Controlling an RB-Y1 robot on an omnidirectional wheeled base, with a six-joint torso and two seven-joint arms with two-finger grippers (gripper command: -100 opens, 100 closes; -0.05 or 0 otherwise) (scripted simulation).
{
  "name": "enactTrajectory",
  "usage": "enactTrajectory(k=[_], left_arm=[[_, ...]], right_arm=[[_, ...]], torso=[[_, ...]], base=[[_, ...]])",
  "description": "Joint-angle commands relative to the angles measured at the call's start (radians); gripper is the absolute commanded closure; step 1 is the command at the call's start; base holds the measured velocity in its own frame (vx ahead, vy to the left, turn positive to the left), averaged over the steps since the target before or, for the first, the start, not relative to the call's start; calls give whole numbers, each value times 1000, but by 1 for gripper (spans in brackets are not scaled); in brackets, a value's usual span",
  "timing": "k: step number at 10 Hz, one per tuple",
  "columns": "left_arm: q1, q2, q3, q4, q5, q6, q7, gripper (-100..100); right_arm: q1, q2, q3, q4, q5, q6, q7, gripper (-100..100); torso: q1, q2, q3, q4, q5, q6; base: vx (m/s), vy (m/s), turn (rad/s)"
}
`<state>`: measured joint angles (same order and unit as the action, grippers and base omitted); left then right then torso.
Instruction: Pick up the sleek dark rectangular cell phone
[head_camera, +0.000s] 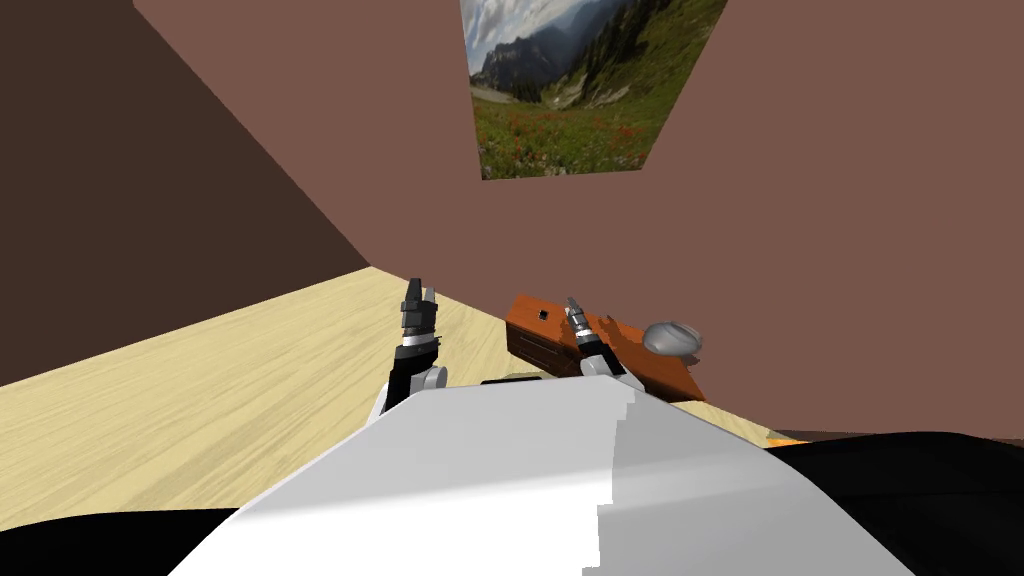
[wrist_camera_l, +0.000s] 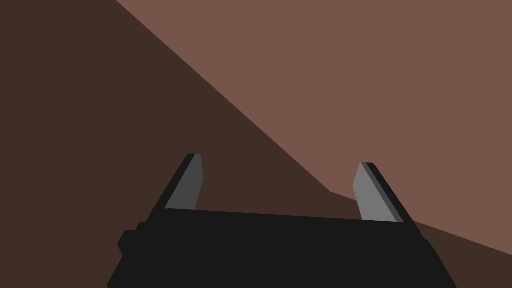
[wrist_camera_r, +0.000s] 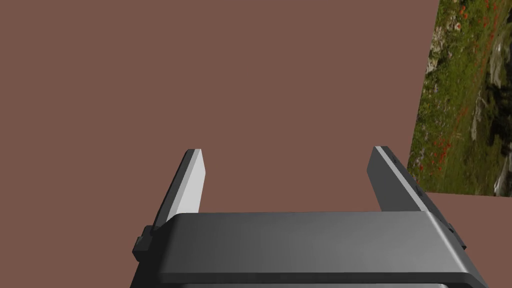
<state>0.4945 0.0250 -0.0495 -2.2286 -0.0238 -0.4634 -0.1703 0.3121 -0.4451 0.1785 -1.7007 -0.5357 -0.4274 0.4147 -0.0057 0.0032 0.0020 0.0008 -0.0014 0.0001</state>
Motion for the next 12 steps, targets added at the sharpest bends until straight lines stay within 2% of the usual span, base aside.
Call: enactTrajectory(k=[1,2,3,4,5,6,7,8,9,10,11,12], left_arm=[[0,0,0,0,0,0,0,0],[0,0,0,0,0,0,0,0],[0,0,0,0,0,0,0,0],[0,0,0,0,0,0,0,0],[0,0,0,0,0,0,0,0],[0,0,0,0,0,0,0,0],[0,0,0,0,0,0,0,0],[0,0,0,0,0,0,0,0],[0,0,0,0,0,0,0,0],[0,0,0,0,0,0,0,0],[0,0,0,0,0,0,0,0],[0,0,0,0,0,0,0,0]], right_arm=[[-7,-15,4,14,-42,26,16,-100],[-22,-46,23,62,-75,53,41,-100],[-22,-46,23,62,-94,53,41,-100],[-35,-77,43,111,-128,80,65,-100],[-35,-77,43,111,-145,80,65,-100],[-49,-107,64,150,-182,110,90,-100],[-49,-107,64,160,-196,110,90,-100],[-62,-138,86,194,-233,141,114,-100],[-62,-138,86,210,-245,141,114,-100],[-74,-168,109,241,-284,173,138,-100],[-74,-168,109,261,-294,173,138,-100],[-86,-197,132,301,-333,206,161,-100]], torso=[[0,0,0,0,0,0],[1,-1,0,0,0,1],[2,-1,-1,0,0,0],[2,-2,-1,0,1,1],[2,-3,-1,0,0,0],[2,-3,-2,-1,0,1],[2,-3,-2,-1,0,0],[2,-4,-2,-1,0,1],[2,-4,-2,-1,0,0],[2,-4,-2,-1,1,1],[2,-5,-3,-1,1,0],[2,-5,-3,-1,1,1]], base=[[-58,-27,149],[-54,-13,240],[-40,-15,151],[-40,-18,325],[-36,-24,137],[-33,-21,248],[-25,-22,141],[-27,-14,291],[-20,-14,140],[-15,-8,305],[-7,-14,141],[-1,-5,271]])
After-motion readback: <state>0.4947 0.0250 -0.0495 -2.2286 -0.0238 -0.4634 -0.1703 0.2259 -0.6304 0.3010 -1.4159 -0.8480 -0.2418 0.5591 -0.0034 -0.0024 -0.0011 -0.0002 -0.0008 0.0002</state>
